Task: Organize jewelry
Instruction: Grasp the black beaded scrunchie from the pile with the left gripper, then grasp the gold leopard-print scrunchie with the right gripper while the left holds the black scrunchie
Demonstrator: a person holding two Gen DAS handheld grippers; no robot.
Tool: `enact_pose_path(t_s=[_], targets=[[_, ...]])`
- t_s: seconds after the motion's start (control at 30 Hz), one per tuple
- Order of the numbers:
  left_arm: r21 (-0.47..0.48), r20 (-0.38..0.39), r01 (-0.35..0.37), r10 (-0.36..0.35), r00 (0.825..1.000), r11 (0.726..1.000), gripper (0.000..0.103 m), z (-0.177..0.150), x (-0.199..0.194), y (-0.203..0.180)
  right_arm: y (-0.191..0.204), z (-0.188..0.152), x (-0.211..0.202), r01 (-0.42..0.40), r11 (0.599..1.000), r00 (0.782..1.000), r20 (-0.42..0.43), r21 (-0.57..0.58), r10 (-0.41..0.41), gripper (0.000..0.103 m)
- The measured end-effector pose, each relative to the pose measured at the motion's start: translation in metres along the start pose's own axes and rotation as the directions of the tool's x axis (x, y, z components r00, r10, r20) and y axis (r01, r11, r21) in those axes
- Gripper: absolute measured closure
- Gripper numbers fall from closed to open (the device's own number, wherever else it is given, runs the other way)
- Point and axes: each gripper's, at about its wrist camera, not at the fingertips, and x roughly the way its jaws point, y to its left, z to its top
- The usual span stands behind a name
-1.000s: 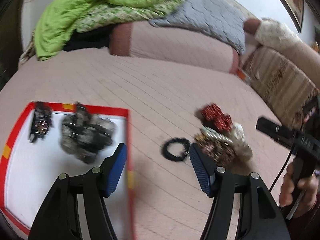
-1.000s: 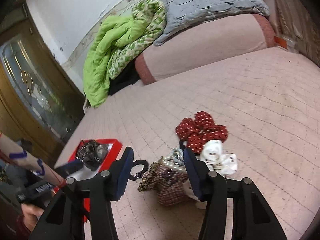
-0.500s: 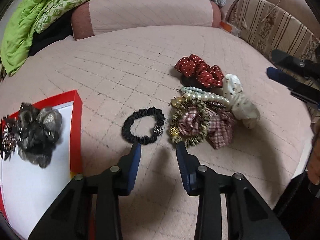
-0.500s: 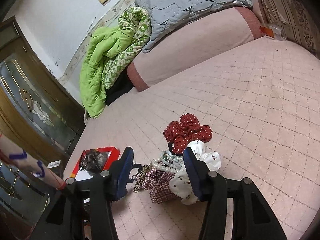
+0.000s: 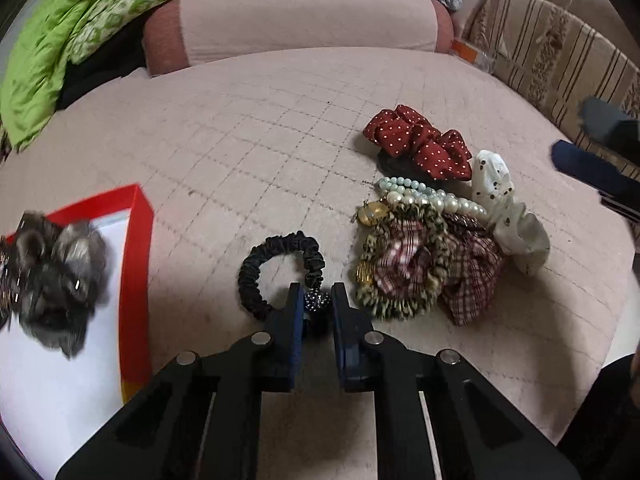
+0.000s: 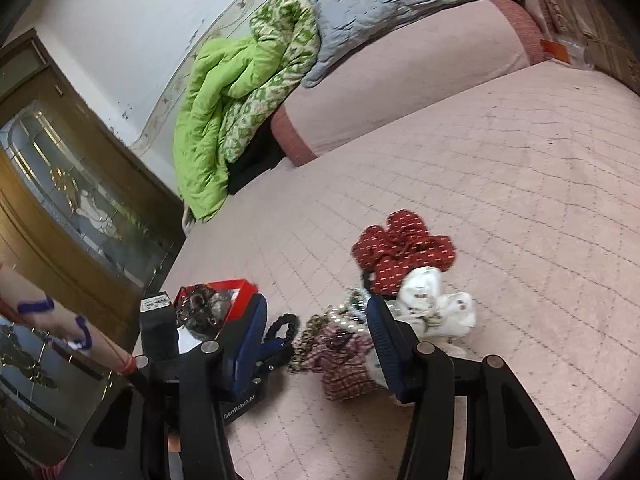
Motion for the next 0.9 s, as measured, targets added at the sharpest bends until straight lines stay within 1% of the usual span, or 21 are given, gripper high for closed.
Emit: enact_pose_path(t_s=[0.1,0.2,0.27,0.3,0.33,0.37,0.43,0.6,0.67,0.7,0.8,0.83,0.9], targets=[[-0.042,0.024,0.036,-0.035,0.999,0.998,0.09,-0.009,-0.016,0.007,0.009,-0.001,0.01,-0.02,1.0,1.0,-0.023,-0.023,0.02,0.047],[-0.069,0.072,0.08,-0.075,0.995,0.994,0.09,-0.013,-0.036,0.013,0.024,-0.006,0.028,-0.04,0.997,0.997,-0.076,-0.06,0.035,0.047],[-0.076,0.096,0.096,-0.089,0.991,0.992,0.09,-0.012,-0.046,0.015,0.034,-0.01,0.04,-0.019,0.994,0.994,-0.11,-0.111,0.006,0.047],[-0.082,0.112,0.101,-0.092,0.989,0.992,0.09,-0.012,-0.052,0.018,0.039,-0.012,0.046,0.001,0.99,0.992,-0.124,-0.14,-0.018,0.051],[-0.084,0.123,0.1,-0.09,0.988,0.991,0.09,-0.012,-0.055,0.02,0.043,-0.015,0.052,0.009,0.987,0.99,-0.14,-0.163,-0.032,0.063],[-0.083,0.134,0.095,-0.083,0.987,0.992,0.09,-0.011,-0.058,0.022,0.044,-0.016,0.056,0.016,0.985,0.988,-0.151,-0.175,-0.043,0.066],[-0.078,0.151,0.087,-0.074,0.986,0.993,0.09,-0.011,-0.061,0.024,0.046,-0.02,0.064,0.053,0.978,0.983,-0.162,-0.2,-0.087,0.066],[-0.091,0.157,0.108,-0.093,0.983,0.99,0.09,-0.009,-0.058,0.032,0.042,-0.023,0.08,0.092,0.976,0.972,-0.195,-0.199,-0.132,0.067],[-0.091,0.162,0.115,-0.099,0.982,0.989,0.09,-0.009,-0.058,0.034,0.044,-0.025,0.086,0.106,0.97,0.966,-0.208,-0.218,-0.152,0.078],[-0.09,0.166,0.113,-0.097,0.981,0.99,0.09,-0.01,-0.058,0.034,0.046,-0.026,0.089,0.11,0.966,0.964,-0.21,-0.235,-0.161,0.091],[-0.098,0.169,0.119,-0.101,0.98,0.988,0.09,-0.009,-0.057,0.038,0.052,-0.026,0.088,0.153,0.943,0.961,-0.177,-0.296,-0.212,0.097],[-0.104,0.17,0.117,-0.098,0.98,0.988,0.09,-0.01,-0.057,0.039,0.052,-0.025,0.086,0.149,0.944,0.965,-0.164,-0.293,-0.203,0.097],[-0.116,0.176,0.127,-0.106,0.979,0.985,0.09,-0.008,-0.057,0.041,0.053,-0.02,0.077,0.119,0.956,0.979,-0.129,-0.268,-0.158,0.098]])
